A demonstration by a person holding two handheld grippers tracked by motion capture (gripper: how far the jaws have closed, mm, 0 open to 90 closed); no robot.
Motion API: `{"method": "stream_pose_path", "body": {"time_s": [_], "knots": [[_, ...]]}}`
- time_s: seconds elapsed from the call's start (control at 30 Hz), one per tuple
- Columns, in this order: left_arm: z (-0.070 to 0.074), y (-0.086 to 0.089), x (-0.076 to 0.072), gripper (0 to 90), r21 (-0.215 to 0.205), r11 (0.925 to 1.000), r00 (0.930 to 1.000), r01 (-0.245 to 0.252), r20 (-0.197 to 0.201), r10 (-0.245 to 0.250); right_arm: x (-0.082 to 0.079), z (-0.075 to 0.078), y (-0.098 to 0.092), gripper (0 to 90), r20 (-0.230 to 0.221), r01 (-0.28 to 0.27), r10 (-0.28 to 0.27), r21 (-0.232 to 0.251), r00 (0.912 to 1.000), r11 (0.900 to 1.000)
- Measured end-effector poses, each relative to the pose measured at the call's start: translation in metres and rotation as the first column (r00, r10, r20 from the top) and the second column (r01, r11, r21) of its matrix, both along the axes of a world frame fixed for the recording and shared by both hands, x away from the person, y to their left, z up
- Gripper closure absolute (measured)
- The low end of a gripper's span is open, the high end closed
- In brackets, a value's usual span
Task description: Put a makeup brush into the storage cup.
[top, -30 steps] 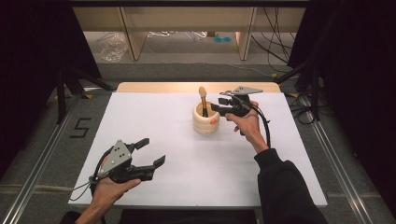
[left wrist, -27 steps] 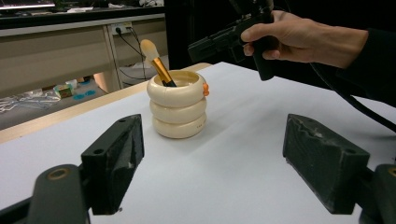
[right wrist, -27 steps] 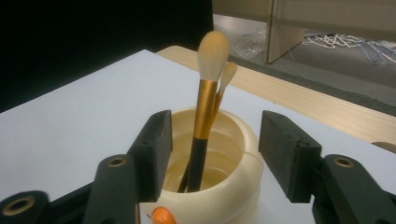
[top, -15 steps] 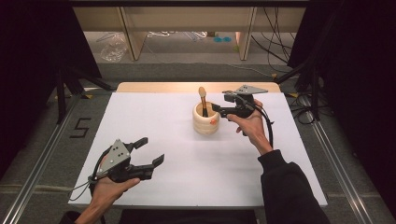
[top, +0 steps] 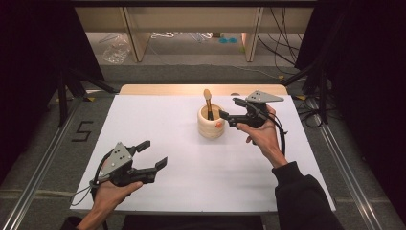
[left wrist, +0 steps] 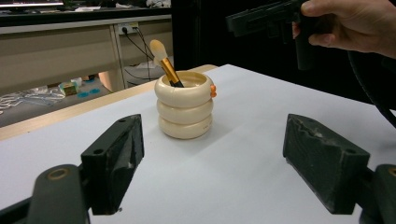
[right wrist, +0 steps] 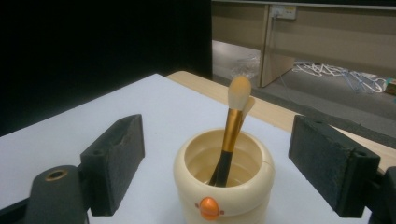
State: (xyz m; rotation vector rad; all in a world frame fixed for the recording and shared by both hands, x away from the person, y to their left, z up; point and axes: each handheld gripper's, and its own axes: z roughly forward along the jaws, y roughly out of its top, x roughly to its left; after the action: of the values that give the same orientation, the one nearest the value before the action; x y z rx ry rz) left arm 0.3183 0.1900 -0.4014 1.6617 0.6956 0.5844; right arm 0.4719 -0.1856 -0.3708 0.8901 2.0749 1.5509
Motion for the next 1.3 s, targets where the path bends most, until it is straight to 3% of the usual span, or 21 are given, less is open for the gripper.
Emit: {"method": "stream_pose_path", "body": {"time_s": [0.33,0.37,0.43,0.47,0.5,0.57,0.6,0.63,0.73,0.87,0.9,0.93,0.97,1.03,1.07,1.13,1.17,1.27,1.3], "knots": [[0.000,0.000,0.000,20.5,-0.013,0.9999,0.9999,-0.007,-0.010,0.007,-0.018,-0.001,0.000,18.2,0.007,-0.019,0.019,0.006,0.9998,1.000],[0.000,0.001,0.000,20.4,-0.011,0.9999,0.9999,-0.008,-0.009,0.008,-0.021,-0.001,0.000,18.0,-0.016,-0.015,0.016,0.012,0.9998,1.000],[0.000,0.001,0.000,20.4,-0.012,0.9999,0.9999,-0.010,-0.007,0.009,-0.024,-0.001,-0.002,17.8,0.005,-0.016,0.016,0.014,0.9999,1.000],[0.000,0.001,0.000,20.4,-0.013,0.9999,0.9999,-0.010,-0.007,0.010,-0.027,0.000,-0.002,17.8,-0.014,-0.015,0.015,0.016,0.9998,1.000],[0.000,0.001,0.000,20.4,-0.014,0.9999,0.9999,-0.010,-0.007,0.010,-0.028,-0.001,-0.003,17.7,0.007,-0.016,0.015,0.019,0.9999,1.000],[0.000,0.001,0.000,20.4,-0.014,0.9998,0.9999,-0.012,-0.007,0.011,-0.032,-0.001,-0.004,17.6,0.004,-0.017,0.017,0.018,0.9999,1.000],[0.000,0.001,0.000,20.4,-0.016,0.9998,0.9999,-0.012,-0.008,0.012,-0.035,0.000,-0.005,17.6,-0.018,-0.019,0.020,0.021,0.9996,1.000],[0.000,0.001,0.000,20.4,-0.016,0.9998,0.9999,-0.013,-0.008,0.013,-0.036,-0.002,-0.005,17.6,0.010,-0.019,0.018,0.026,0.9998,0.999],[0.000,0.002,0.001,20.4,-0.010,0.9999,0.9999,-0.011,0.000,0.011,-0.041,-0.004,-0.007,17.6,0.007,-0.015,0.015,0.025,0.9999,1.000],[0.000,0.002,0.001,20.4,-0.009,0.9999,0.9999,-0.011,0.003,0.011,-0.048,-0.008,-0.009,17.7,0.002,-0.005,0.005,0.033,1.0000,0.999],[0.000,0.002,0.001,20.4,-0.011,0.9999,0.9999,-0.012,0.003,0.012,-0.052,-0.008,-0.010,17.6,-0.027,-0.014,0.015,0.028,0.9995,1.000],[0.000,0.002,0.001,20.4,-0.012,0.9998,0.9999,-0.013,0.003,0.013,-0.053,-0.009,-0.010,17.7,0.001,-0.007,0.007,0.033,1.0000,0.999],[0.000,0.002,0.001,20.4,-0.017,0.9998,0.9999,-0.015,-0.001,0.015,-0.056,-0.009,-0.010,17.6,-0.020,-0.021,0.021,0.035,0.9996,0.999],[0.000,0.002,0.001,20.4,-0.022,0.9996,0.9999,-0.017,-0.004,0.016,-0.060,-0.010,-0.011,17.6,0.007,-0.017,0.017,0.042,0.9998,0.999],[0.000,0.002,0.001,20.4,-0.017,0.9997,0.9999,-0.015,0.000,0.015,-0.064,-0.010,-0.012,17.7,-0.015,-0.014,0.014,0.034,0.9998,0.999],[0.000,0.002,0.002,20.4,-0.012,0.9998,0.9999,-0.014,0.002,0.014,-0.068,-0.011,-0.012,17.7,0.009,-0.017,0.017,0.036,0.9998,0.999],[0.000,0.002,0.001,20.4,-0.020,0.9997,0.9998,-0.017,-0.006,0.017,-0.072,-0.011,-0.012,17.7,-0.011,-0.017,0.017,0.033,0.9998,0.999],[0.000,0.002,0.001,20.4,-0.019,0.9997,0.9998,-0.017,-0.007,0.017,-0.077,-0.014,-0.014,17.8,0.010,-0.027,0.027,0.033,0.9996,0.999],[0.000,0.002,0.001,20.4,-0.020,0.9996,0.9998,-0.017,-0.008,0.017,-0.080,-0.015,-0.014,17.7,-0.009,-0.031,0.032,0.040,0.9995,0.999]]}}
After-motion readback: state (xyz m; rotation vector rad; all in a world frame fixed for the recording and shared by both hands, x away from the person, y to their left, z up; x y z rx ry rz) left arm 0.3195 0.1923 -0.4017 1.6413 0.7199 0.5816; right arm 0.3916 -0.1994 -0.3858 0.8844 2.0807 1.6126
